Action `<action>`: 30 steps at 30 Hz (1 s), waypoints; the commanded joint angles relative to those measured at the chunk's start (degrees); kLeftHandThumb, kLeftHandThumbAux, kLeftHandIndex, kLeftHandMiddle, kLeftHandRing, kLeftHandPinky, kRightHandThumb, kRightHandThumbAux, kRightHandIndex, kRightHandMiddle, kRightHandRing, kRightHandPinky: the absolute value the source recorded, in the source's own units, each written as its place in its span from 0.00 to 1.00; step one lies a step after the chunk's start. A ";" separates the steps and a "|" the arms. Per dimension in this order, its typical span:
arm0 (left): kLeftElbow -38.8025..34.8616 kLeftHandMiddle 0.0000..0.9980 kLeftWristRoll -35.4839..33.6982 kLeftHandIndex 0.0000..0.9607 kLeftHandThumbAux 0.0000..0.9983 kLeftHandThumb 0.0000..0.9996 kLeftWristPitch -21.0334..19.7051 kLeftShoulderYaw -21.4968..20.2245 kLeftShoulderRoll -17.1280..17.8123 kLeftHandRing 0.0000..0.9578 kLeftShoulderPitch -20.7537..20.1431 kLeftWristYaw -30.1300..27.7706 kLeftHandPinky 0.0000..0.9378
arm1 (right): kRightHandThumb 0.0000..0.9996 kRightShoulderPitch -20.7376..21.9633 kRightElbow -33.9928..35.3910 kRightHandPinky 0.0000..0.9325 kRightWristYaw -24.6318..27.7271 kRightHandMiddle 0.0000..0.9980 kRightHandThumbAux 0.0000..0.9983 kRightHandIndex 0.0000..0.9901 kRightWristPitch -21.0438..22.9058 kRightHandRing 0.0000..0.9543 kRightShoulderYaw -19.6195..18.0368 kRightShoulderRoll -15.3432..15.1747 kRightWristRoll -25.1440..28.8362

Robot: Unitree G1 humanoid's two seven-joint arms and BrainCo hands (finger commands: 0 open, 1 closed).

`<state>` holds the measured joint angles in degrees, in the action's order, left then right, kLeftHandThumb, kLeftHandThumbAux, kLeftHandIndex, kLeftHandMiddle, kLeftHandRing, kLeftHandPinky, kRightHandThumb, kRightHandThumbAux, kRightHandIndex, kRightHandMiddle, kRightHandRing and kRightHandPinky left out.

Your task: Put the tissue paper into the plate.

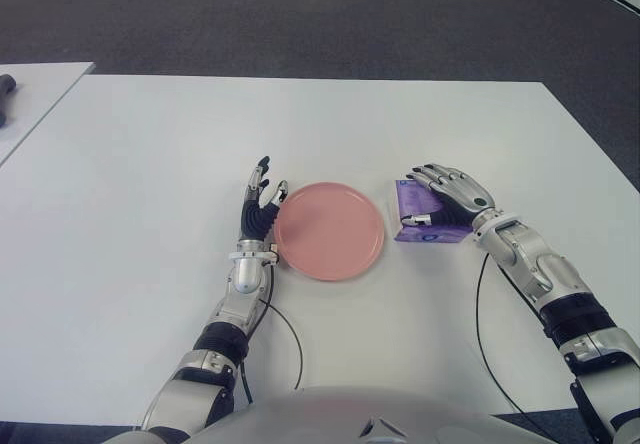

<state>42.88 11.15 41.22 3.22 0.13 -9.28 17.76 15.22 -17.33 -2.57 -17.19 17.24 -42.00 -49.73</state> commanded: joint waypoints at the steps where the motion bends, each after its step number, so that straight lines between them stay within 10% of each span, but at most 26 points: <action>1: 3.87 0.00 0.07 0.00 0.47 0.02 -0.43 -0.04 0.35 0.00 5.38 -0.72 0.00 | 0.32 -1.60 1.45 0.00 1.22 0.00 0.20 0.00 0.23 0.00 -0.36 -0.90 0.82; 30: 6.13 0.00 1.63 0.00 0.47 0.02 1.03 0.41 0.39 0.00 4.43 1.48 0.00 | 0.27 -10.06 21.01 0.00 11.06 0.00 0.21 0.00 7.56 0.00 -9.74 -2.50 5.72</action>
<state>44.00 11.36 42.01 3.30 0.13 -9.89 18.49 6.32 2.63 7.26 -10.59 7.89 -44.83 -44.52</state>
